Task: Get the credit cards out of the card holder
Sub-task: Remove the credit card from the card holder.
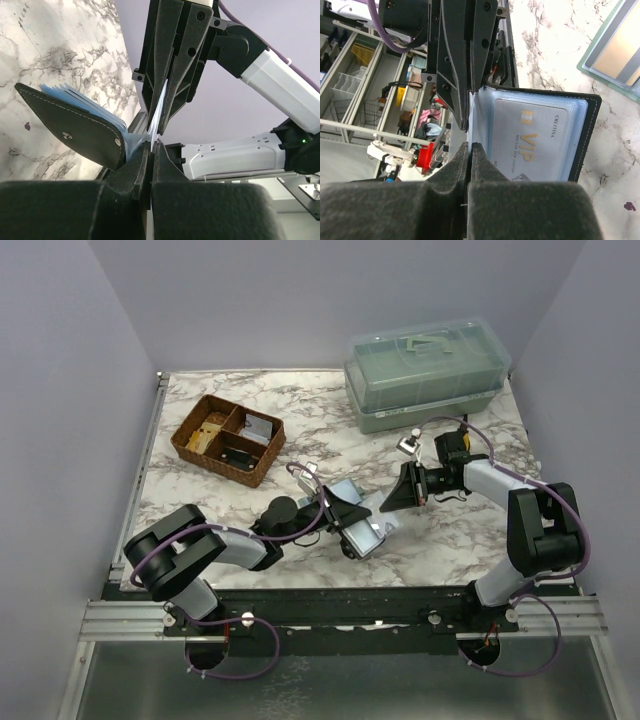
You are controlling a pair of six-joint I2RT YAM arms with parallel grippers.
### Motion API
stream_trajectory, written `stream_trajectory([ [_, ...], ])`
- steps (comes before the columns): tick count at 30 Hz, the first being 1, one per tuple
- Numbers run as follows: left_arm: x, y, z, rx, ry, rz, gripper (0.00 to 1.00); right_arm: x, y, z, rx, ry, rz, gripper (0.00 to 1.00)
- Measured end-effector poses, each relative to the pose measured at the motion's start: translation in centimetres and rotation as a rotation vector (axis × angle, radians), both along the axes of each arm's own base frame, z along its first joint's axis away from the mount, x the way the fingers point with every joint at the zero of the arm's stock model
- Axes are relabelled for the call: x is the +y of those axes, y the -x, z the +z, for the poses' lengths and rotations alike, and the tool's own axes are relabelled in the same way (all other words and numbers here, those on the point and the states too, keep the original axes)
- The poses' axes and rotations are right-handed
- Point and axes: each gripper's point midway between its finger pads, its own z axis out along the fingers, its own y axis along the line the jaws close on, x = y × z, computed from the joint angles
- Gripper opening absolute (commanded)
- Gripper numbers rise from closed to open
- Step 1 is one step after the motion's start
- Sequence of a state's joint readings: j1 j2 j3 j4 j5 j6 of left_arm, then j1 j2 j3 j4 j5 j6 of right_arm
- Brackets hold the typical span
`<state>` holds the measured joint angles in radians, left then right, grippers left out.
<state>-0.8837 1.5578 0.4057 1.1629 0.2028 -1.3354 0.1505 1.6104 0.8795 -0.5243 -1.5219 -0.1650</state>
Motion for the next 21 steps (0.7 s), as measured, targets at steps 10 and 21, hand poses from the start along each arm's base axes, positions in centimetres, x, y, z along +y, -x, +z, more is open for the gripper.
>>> stream_trajectory([
  [10, 1.4, 0.7, -1.2, -0.034, -0.035, -0.024, 0.00, -0.9, -0.8, 0.0, 0.003, -0.004, -0.042, 0.00],
  [21, 3.0, 0.4, -1.2, -0.047, -0.038, -0.009, 0.00, -1.0, -0.9, -0.2, -0.014, 0.001, -0.046, 0.00],
])
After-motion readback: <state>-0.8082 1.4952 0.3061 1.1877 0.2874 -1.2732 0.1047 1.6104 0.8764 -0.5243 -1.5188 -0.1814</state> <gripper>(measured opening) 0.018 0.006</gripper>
